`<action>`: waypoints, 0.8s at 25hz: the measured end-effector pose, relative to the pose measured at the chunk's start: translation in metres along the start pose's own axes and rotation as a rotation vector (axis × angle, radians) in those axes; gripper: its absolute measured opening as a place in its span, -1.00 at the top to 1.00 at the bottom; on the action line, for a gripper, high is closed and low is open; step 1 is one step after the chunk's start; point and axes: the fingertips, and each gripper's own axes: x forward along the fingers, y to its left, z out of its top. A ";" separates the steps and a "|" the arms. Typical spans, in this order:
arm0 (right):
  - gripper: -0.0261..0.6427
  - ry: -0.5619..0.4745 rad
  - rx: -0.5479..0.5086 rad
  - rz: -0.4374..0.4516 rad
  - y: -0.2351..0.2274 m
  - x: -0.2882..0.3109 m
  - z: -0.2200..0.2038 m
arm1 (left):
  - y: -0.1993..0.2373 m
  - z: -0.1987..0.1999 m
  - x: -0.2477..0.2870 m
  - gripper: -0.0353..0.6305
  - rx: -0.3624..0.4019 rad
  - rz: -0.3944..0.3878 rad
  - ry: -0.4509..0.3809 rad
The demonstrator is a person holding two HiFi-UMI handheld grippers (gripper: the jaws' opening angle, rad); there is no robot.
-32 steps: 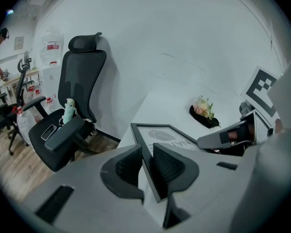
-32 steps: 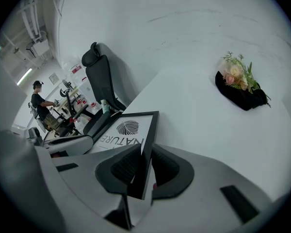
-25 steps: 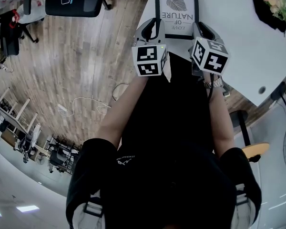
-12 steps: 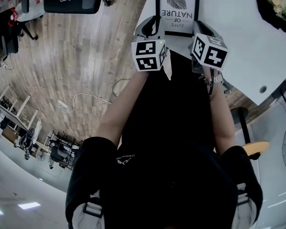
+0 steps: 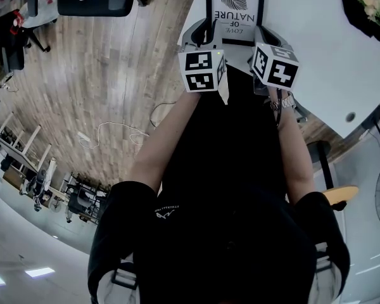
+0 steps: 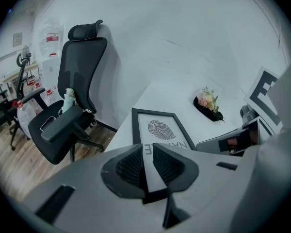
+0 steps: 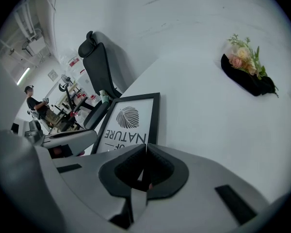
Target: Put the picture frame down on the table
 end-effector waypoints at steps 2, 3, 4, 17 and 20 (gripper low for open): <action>0.92 0.000 0.003 0.004 0.000 -0.001 -0.001 | 0.002 -0.001 -0.002 0.80 0.006 0.004 0.000; 0.92 -0.002 0.005 0.008 0.000 -0.002 -0.002 | 0.004 -0.001 -0.004 0.85 0.009 0.007 -0.001; 0.92 -0.006 0.007 0.010 0.000 -0.003 -0.002 | 0.005 -0.001 -0.005 0.87 0.012 0.008 -0.003; 0.92 -0.090 0.002 0.007 0.024 -0.036 -0.003 | 0.005 0.002 -0.042 0.88 0.045 -0.050 -0.020; 0.92 -0.123 0.000 0.002 0.031 -0.047 -0.002 | 0.005 0.004 -0.051 0.88 0.061 -0.068 -0.036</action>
